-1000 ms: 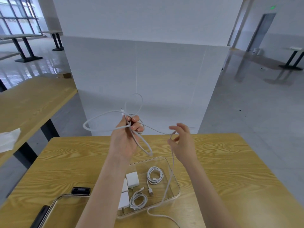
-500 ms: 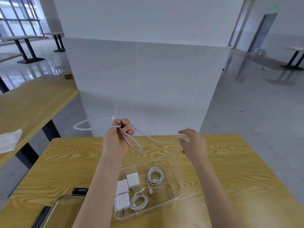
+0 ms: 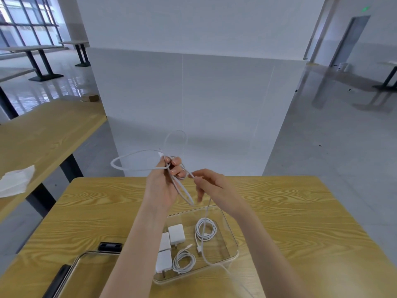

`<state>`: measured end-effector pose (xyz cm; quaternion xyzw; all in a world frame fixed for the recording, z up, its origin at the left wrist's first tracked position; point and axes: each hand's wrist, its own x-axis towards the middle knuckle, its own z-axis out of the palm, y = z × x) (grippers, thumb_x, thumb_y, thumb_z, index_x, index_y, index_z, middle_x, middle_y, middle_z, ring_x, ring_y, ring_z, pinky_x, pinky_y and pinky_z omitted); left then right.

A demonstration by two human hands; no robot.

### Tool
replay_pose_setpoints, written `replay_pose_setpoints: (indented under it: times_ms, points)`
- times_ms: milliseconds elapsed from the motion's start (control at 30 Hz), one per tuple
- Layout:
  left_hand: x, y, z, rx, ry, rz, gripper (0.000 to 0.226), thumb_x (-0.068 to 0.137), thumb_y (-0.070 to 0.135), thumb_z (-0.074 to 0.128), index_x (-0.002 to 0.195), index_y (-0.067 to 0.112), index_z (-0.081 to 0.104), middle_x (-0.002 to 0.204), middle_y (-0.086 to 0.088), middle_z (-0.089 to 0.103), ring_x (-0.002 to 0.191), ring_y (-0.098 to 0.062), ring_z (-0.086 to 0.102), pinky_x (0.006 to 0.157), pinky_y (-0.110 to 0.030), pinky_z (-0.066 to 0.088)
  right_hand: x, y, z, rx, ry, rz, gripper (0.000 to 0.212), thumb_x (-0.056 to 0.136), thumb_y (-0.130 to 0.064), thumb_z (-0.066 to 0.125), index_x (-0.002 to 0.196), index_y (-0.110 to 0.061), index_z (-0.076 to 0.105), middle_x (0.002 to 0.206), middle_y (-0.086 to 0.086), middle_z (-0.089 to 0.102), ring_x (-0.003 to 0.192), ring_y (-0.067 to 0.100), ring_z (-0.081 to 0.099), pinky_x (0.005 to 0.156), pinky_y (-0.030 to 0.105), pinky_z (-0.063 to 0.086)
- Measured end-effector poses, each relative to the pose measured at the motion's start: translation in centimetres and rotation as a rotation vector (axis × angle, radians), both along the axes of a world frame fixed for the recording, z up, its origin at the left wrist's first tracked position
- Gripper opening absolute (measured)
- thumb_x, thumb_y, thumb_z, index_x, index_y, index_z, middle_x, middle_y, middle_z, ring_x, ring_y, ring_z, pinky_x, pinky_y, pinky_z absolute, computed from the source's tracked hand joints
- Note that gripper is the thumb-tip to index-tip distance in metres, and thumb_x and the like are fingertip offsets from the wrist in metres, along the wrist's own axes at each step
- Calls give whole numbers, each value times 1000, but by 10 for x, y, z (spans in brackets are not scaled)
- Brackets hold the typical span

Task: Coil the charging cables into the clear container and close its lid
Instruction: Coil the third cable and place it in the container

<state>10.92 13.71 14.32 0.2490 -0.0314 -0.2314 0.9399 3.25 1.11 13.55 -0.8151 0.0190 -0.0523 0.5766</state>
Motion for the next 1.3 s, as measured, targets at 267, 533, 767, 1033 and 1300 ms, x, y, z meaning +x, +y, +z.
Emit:
replay_pose_setpoints:
  times_ms: [267, 533, 767, 1033, 1300]
  points:
    - [25, 39, -6, -54, 91, 222, 35, 96, 10, 29, 64, 18, 40, 53, 5, 48, 37, -3, 38, 47, -14, 33, -3, -35, 0, -268, 57, -94, 15, 85, -27, 67, 74, -16, 68, 55, -6, 42, 50, 8, 35, 51, 18, 30]
    - [45, 79, -21, -84, 198, 391, 31, 99, 14, 28, 71, 16, 41, 58, 3, 48, 40, -4, 38, 54, -15, 31, -8, -70, -8, -388, 265, -174, 34, 83, -38, 67, 64, -10, 65, 46, -6, 48, 41, 6, 40, 45, 16, 33]
    - [29, 62, -16, 412, 161, 588, 26, 99, 15, 34, 77, 15, 49, 67, 3, 51, 43, -4, 46, 49, -16, 35, -13, -83, -12, -403, 420, -270, 30, 99, -22, 40, 73, -13, 52, 59, 1, 54, 50, 15, 49, 51, 24, 38]
    - [-16, -8, -7, 827, -236, 305, 35, 102, 22, 27, 75, 11, 46, 55, -4, 60, 49, -5, 64, 53, -21, 42, 8, -26, -1, -77, 184, -322, 14, 97, -14, 40, 90, -11, 52, 63, 1, 58, 46, 12, 41, 43, 22, 30]
    - [-29, -21, -5, 828, -183, 171, 35, 102, 19, 29, 74, 6, 46, 69, -11, 57, 73, -19, 68, 68, -23, 55, 3, -14, -5, -239, 75, -179, 24, 92, -19, 50, 80, -3, 63, 62, -2, 59, 44, -1, 49, 48, 13, 36]
